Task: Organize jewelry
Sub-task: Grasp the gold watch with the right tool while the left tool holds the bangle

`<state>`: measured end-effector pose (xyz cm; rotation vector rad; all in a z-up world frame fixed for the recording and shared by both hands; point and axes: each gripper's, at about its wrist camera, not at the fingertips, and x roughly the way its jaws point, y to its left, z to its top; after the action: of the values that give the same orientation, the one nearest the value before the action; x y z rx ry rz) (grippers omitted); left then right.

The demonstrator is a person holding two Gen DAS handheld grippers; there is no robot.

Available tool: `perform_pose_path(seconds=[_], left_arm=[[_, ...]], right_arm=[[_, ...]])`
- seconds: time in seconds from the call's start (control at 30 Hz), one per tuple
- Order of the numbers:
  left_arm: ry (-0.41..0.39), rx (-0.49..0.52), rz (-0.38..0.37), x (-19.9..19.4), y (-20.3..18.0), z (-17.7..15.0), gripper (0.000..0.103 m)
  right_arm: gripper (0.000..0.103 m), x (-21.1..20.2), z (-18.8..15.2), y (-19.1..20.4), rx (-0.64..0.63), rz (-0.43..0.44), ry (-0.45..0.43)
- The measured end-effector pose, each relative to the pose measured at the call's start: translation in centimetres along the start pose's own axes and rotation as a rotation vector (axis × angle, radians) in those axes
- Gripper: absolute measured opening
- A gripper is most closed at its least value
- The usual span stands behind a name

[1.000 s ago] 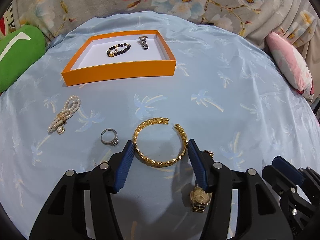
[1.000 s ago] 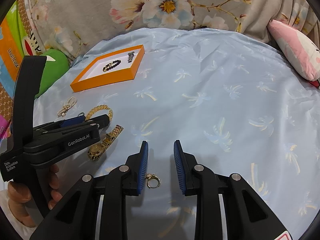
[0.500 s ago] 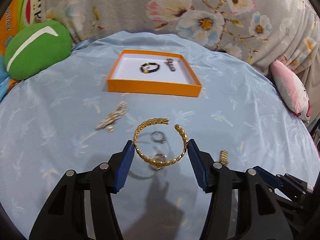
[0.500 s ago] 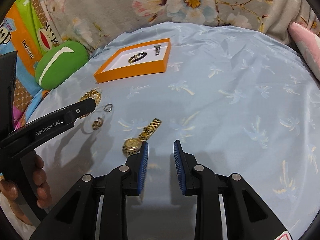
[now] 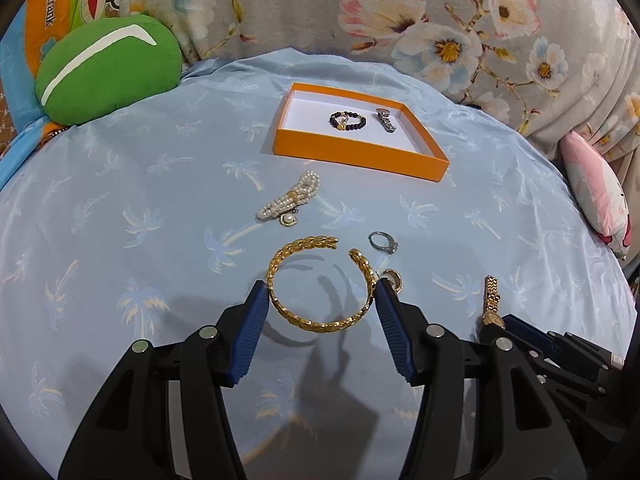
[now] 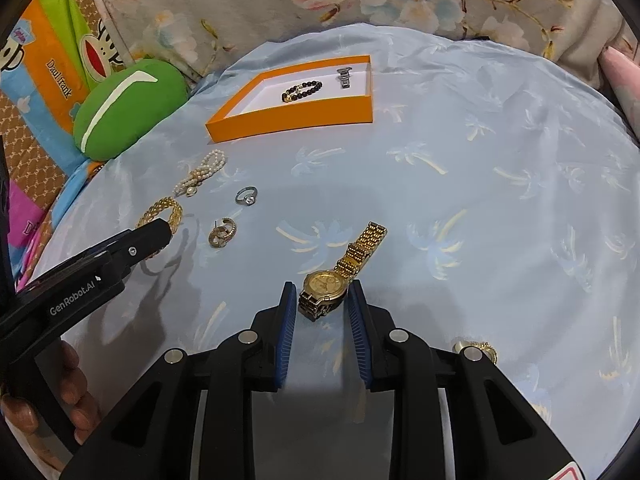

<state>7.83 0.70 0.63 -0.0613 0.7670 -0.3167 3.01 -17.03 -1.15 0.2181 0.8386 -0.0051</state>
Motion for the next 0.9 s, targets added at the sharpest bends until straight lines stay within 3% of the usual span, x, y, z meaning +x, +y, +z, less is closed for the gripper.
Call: perform_pose_path(seconds=[0.57, 0.73, 0.9], left_arm=[[0.009, 0.001, -0.010, 0.2, -0.1, 0.0, 0.053], [-0.011, 0.005, -0.007, 0.2, -0.3, 0.7, 0.053], [-0.042, 0.019, -0.010, 0.5, -0.6, 3.6, 0.053]], right_arm=[[0.023, -0.2, 1.0, -0.2, 0.002, 0.001, -0.032], [0.023, -0.5, 3.2, -0.6, 0.004, 0.017, -0.062], [0.022, -0.3, 6.9, -0.7, -0.008, 0.040, -0.106]])
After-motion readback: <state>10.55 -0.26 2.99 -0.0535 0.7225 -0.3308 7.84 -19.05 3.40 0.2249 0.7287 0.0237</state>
